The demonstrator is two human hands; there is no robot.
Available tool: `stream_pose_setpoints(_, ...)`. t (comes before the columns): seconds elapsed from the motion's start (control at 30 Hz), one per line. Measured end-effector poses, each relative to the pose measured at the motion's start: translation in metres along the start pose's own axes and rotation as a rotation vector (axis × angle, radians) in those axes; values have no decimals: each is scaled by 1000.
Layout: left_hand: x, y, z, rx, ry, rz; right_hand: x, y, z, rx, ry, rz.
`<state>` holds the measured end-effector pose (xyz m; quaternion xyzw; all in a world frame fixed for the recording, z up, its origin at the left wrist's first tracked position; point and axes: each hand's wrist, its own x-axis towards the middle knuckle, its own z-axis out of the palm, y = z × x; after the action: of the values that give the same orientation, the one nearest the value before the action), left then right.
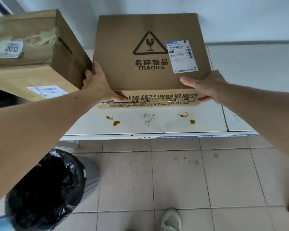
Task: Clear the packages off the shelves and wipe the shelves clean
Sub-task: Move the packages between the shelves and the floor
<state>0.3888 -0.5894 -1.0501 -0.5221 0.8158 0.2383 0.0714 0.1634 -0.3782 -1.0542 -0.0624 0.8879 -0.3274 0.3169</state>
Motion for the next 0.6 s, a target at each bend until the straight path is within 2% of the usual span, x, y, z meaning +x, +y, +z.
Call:
stream_pose_setpoints(0.33,-18,24,4,-104,29,41,-20,27,-30,14,93,-15)
stream_pose_setpoints(0.6,-61,79,18,-67,0,241,-60,91,-85,111,243,37)
